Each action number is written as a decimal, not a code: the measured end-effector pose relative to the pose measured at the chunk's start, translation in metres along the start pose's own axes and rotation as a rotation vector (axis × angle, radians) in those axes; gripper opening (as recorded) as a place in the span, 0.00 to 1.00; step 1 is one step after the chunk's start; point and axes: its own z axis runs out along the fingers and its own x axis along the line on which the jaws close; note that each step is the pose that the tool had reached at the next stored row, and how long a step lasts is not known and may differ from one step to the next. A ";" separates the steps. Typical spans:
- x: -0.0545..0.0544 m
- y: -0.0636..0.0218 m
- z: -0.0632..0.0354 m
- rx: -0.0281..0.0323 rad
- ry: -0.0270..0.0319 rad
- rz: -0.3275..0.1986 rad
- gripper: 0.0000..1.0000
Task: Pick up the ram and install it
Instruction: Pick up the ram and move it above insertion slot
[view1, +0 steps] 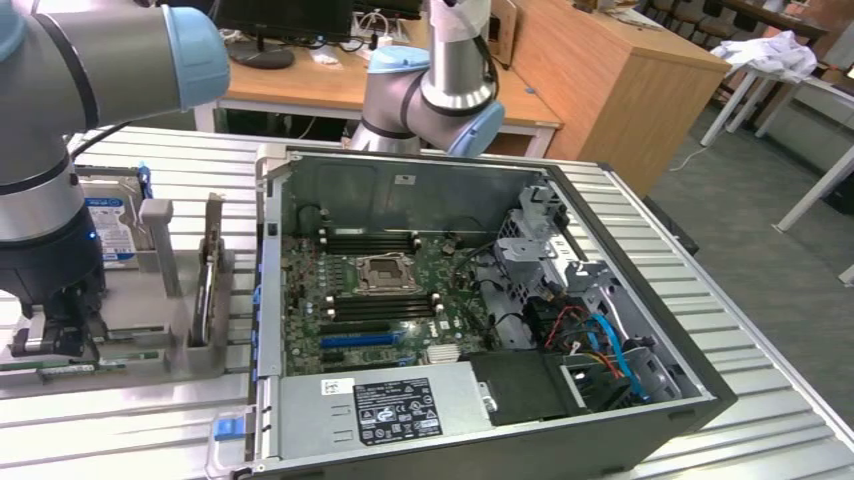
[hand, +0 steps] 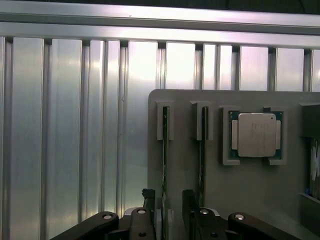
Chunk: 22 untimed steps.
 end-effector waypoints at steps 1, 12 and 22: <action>0.000 -0.0009 0.0000 0.0001 0.0000 0.000 0.36; -0.002 -0.0016 0.0002 0.0002 0.0000 0.000 0.36; -0.002 -0.0015 0.0032 0.0000 0.0000 0.000 0.36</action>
